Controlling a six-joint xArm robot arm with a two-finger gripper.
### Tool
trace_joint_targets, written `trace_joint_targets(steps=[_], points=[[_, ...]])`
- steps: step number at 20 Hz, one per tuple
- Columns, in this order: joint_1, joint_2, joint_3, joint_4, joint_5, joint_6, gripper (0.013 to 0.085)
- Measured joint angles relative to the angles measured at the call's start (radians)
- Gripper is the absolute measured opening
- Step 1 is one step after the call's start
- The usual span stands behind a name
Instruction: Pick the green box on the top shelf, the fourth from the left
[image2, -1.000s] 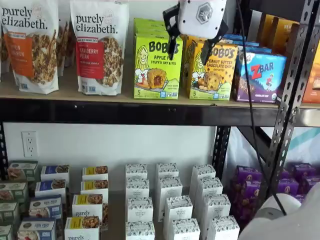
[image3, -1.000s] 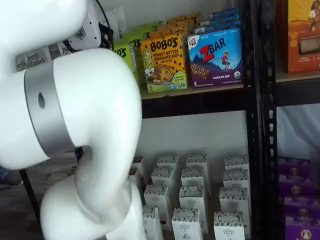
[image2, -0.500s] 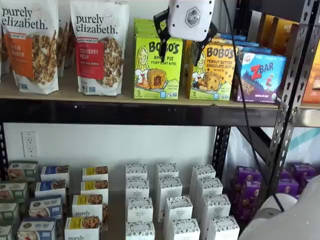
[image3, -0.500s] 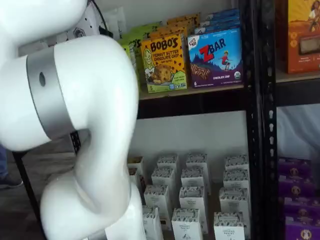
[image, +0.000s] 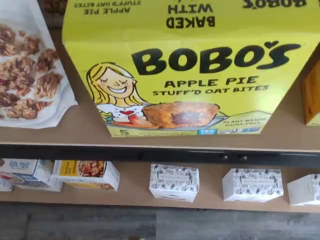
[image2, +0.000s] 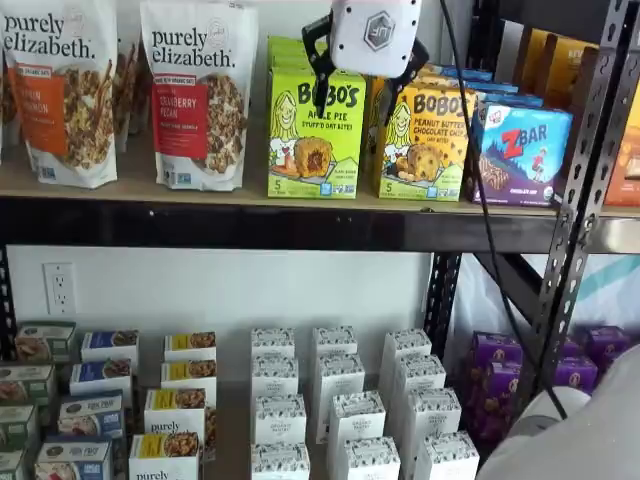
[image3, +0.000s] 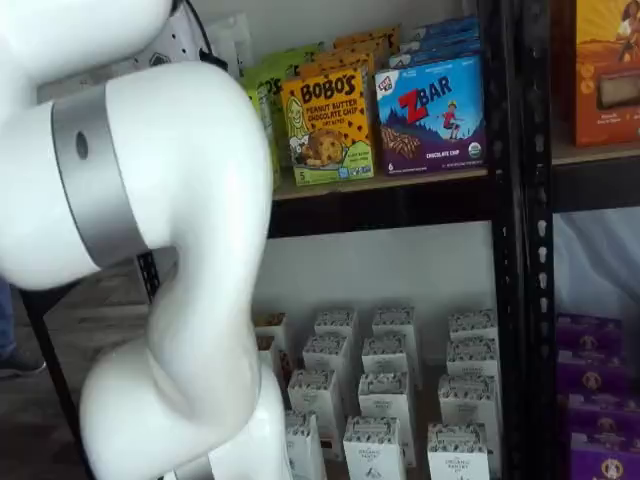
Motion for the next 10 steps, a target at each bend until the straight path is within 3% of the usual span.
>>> trace_joint_targets(steps=[10], points=[[-0.003,0.01,-0.017,0.014,0.012,-0.005,0.085]])
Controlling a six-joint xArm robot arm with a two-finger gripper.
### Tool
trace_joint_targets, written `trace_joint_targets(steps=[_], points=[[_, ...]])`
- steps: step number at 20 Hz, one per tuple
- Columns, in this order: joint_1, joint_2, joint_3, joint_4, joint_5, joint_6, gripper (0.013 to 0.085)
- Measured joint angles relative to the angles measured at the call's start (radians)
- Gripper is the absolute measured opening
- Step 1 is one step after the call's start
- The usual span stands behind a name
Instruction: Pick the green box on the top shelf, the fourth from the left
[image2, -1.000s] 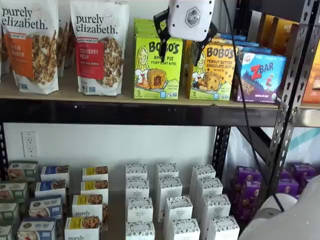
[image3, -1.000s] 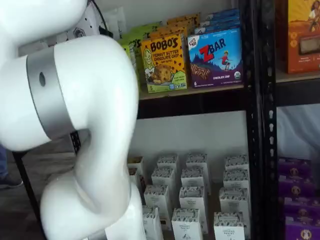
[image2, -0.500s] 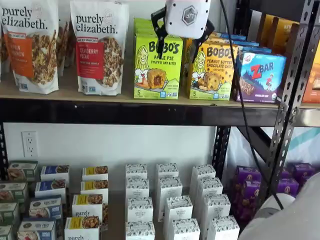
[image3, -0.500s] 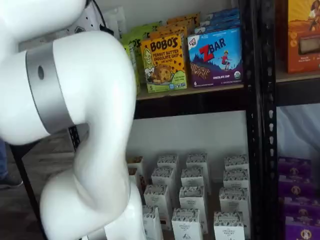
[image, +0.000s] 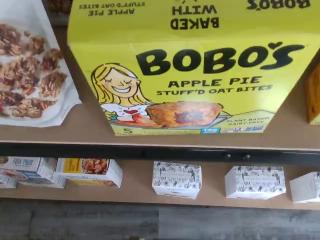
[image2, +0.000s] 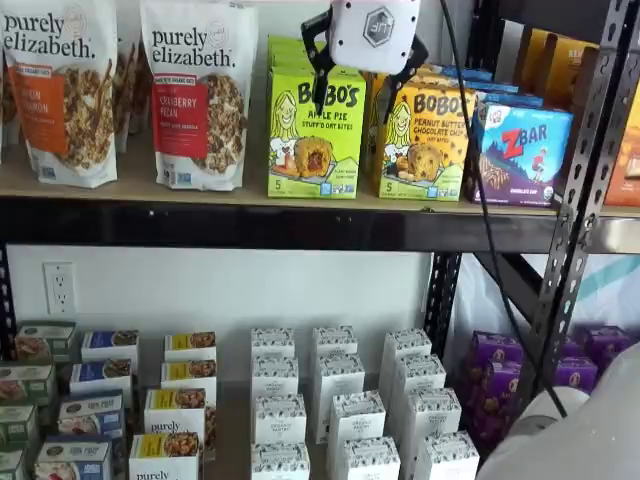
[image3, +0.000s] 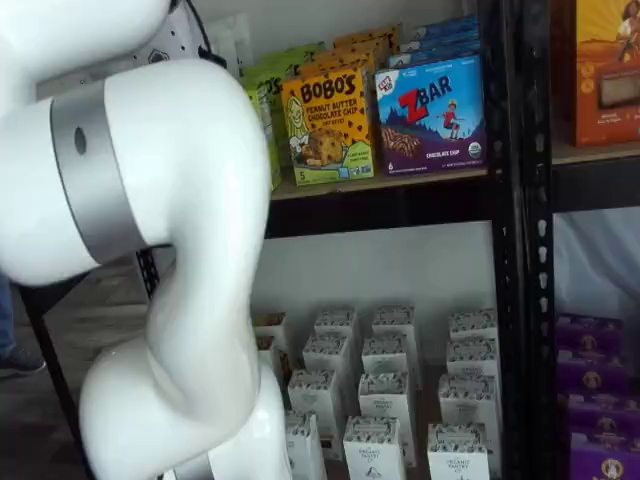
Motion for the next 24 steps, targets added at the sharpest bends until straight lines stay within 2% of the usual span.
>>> trace_joint_targets(steps=[8,19,24], points=[[0.009,0.003,-0.007,-0.003,0.016,0.009,0.085],[0.008,0.01,-0.008,0.026,0.007,0.006,0.085],[0.015,0.053,-0.052,0.012,0.027,0.015,0.085]])
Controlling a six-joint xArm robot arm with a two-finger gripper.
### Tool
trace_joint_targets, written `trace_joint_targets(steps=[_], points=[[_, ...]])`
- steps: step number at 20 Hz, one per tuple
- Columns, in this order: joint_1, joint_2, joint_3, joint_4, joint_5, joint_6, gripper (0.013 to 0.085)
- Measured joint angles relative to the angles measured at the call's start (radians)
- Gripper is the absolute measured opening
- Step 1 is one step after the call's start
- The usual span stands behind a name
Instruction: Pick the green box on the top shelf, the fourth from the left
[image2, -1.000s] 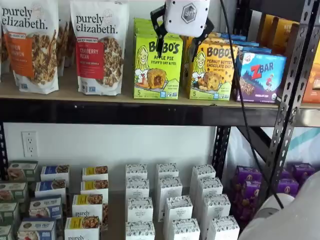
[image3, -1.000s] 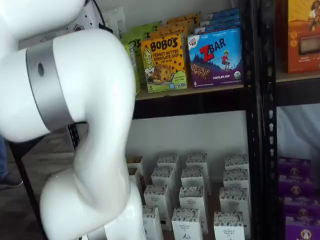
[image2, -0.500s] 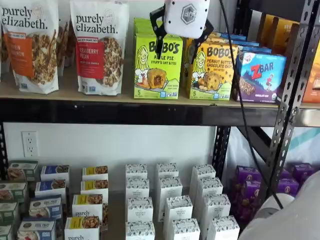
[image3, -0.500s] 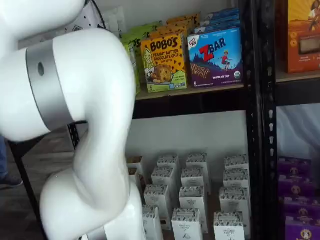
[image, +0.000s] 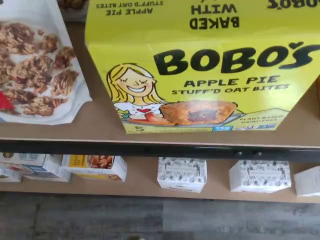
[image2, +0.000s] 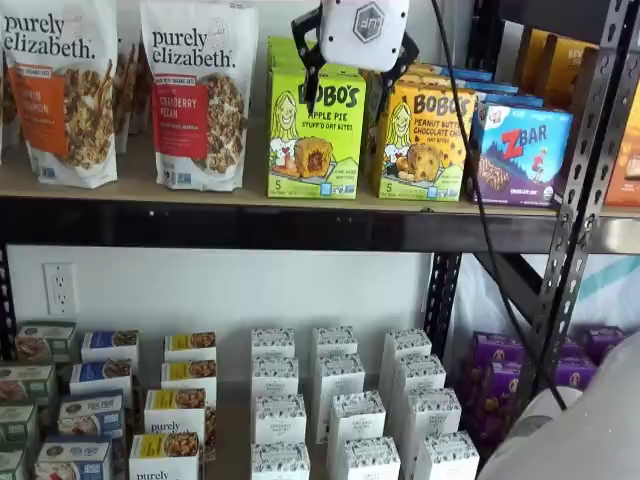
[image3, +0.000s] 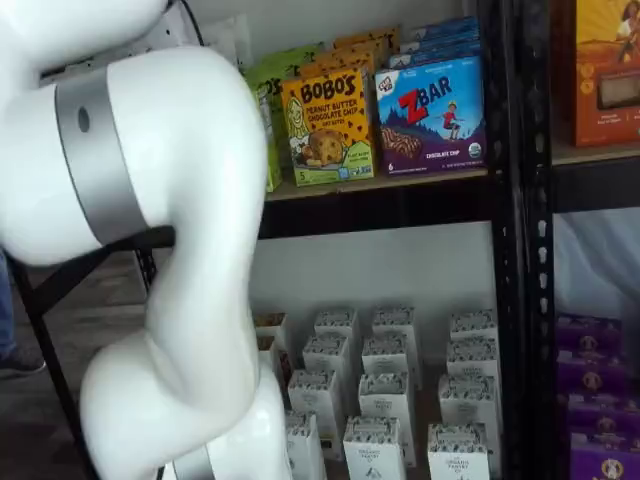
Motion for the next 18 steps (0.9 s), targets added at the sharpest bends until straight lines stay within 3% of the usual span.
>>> trace_joint_targets(steps=[18], points=[[-0.019,0.074,-0.054,-0.036,-0.016,-0.012,0.085]])
